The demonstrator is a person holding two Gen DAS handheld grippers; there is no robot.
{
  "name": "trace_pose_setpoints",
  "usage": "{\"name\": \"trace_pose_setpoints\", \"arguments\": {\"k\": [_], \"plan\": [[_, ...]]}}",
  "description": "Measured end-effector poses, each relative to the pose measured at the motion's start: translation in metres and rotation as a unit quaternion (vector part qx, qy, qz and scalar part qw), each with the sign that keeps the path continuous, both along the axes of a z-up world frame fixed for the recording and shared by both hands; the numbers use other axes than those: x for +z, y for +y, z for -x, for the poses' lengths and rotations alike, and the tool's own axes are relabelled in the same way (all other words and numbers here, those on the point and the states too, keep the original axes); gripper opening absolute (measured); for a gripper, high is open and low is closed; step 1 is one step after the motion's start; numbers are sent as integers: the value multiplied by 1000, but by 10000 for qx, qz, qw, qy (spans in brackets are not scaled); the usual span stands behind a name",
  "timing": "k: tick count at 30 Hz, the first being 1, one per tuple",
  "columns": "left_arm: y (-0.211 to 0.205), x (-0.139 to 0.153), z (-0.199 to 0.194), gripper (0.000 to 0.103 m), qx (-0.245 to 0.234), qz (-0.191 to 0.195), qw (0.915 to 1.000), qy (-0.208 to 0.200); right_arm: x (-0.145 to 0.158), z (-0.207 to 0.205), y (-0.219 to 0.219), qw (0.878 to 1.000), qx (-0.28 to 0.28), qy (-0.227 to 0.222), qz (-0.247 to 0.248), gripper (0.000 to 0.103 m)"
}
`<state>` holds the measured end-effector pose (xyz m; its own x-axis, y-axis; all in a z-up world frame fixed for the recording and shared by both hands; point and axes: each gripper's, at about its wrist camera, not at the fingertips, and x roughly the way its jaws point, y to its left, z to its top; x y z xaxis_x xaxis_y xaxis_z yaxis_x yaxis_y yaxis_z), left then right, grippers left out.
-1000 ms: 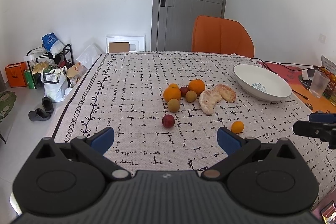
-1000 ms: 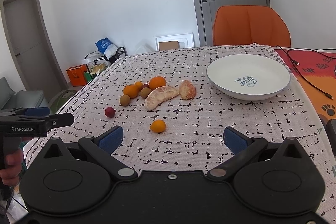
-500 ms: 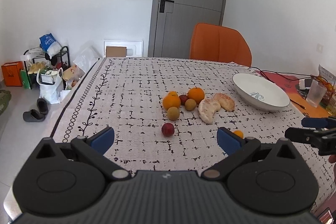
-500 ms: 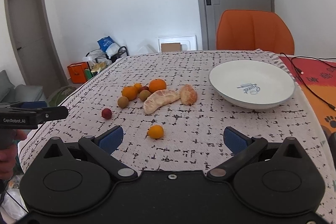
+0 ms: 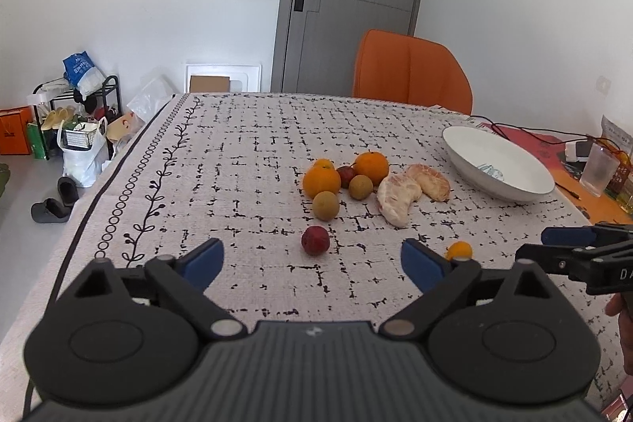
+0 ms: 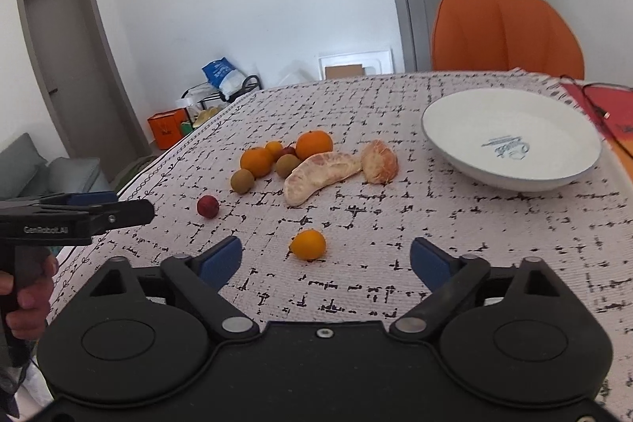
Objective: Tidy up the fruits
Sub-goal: 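Grasp the small mandarin with the right tool while the left tool grasps the red plum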
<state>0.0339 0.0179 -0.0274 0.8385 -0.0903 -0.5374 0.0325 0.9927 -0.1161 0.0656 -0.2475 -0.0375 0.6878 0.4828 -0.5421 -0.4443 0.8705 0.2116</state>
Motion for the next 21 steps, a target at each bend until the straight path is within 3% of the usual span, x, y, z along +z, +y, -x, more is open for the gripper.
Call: {"name": "trace_pose_setpoints", "arguments": {"k": [4, 9, 21], "plan": [[1, -5, -9, 86, -27, 67, 10000, 26, -6, -10, 3, 9999, 92, 112, -61, 83], [4, -16, -22, 66, -24, 226, 9994, 242, -11, -22, 10, 9996, 229, 182, -48, 75], [5, -33, -49, 47, 73, 399, 9980, 483, -27, -51, 28, 9969, 566, 529, -104, 49]]}}
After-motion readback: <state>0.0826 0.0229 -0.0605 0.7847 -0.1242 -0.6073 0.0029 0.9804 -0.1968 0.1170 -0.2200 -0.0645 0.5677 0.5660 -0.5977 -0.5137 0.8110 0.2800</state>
